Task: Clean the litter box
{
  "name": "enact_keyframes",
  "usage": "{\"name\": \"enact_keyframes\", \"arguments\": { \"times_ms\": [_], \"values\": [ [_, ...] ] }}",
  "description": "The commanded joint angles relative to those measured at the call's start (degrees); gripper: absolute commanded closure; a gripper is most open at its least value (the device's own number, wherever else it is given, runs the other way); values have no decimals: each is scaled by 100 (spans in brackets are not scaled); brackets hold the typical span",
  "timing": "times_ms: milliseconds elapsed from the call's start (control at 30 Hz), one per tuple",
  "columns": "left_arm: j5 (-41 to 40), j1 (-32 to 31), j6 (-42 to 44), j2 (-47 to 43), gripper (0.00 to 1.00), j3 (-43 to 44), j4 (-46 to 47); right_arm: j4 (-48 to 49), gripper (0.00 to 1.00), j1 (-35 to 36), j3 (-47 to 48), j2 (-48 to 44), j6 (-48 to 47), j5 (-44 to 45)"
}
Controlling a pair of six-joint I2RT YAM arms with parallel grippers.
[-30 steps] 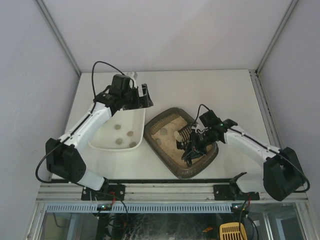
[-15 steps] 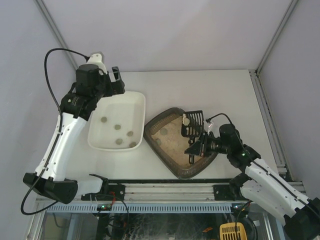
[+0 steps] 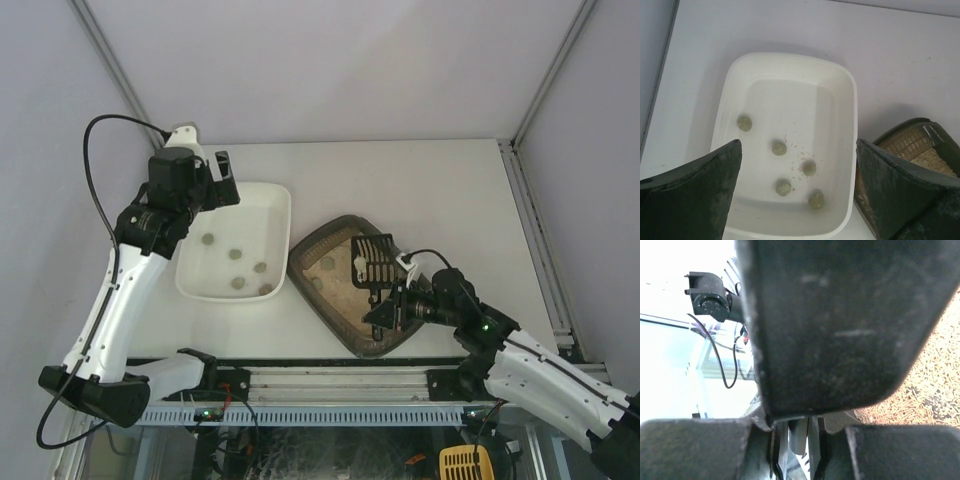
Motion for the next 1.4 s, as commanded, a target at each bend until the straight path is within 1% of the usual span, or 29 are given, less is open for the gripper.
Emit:
{"name": "enact_keyframes", "arguments": {
  "times_ms": [0,33,100,200,300,367,400,500,533,567,667,700,800,833,933,967,1000,1067,1100,1133,1167,1233,1267,1300,1333,1367],
  "values": [
    [-138,41,119,-104,0,-223,337,98,100,-174,196,-706,-239,388],
    [-121,52,122,-118,0,-253,348,100,100,-348,154,-891,-192,402],
    [-87,66,121,-133,0,-304,358,-6,100,-494,135,-880,-162,281],
    [-65,108,120,-152,0,-383,392,94,100,-202,80,-669,-27,113],
    [34,127,112,-182,0,-439,407,626,100,-601,-195,-986,371,-216],
    [89,141,99,-191,0,-457,404,712,100,-780,-195,-905,448,-368],
    [106,153,90,-190,0,-464,400,630,100,-683,-96,-727,381,-362],
    [121,177,90,-159,0,-482,423,509,100,-13,164,-176,48,-179],
    [143,180,80,-151,0,-485,422,607,100,4,164,-187,110,-175],
    [168,181,74,-155,0,-487,424,772,100,-138,101,-259,230,-238],
    [195,186,77,-146,0,-505,430,1311,100,-903,-180,-402,780,-680],
    [195,188,78,-140,0,-505,430,1287,100,-953,-136,-312,808,-621],
    [254,192,92,-128,0,-509,430,571,100,-439,324,49,489,-272],
    [293,198,88,-127,0,-508,430,584,100,-442,349,30,544,-333],
    [368,205,87,-127,0,-522,430,871,100,-1053,88,-373,956,-610],
    [378,201,90,-119,0,-520,437,833,100,-1167,45,-447,989,-588],
    [379,199,88,-121,0,-523,440,678,100,-1120,93,-429,919,-528],
    [388,206,87,-135,0,-535,440,434,100,-768,192,-246,719,-356],
    [396,207,90,-132,0,-539,442,433,100,-622,186,-171,694,-353],
    [412,212,88,-137,0,-538,446,527,100,-632,132,-182,750,-417],
    [423,210,87,-141,0,-545,454,682,100,-794,39,-269,867,-524],
    [440,215,97,-161,0,-540,459,1044,100,-1455,-199,-634,1230,-949],
    [443,217,103,-164,0,-531,457,1076,100,-1802,-211,-687,1284,-1108],
    [434,218,109,-176,0,-516,450,918,100,-1947,-130,-624,1160,-1211],
    [419,224,106,-179,0,-510,448,450,100,-1804,71,-467,920,-1126],
    [413,229,105,-180,0,-499,440,214,100,-1509,267,-251,698,-998]
  ]
}}
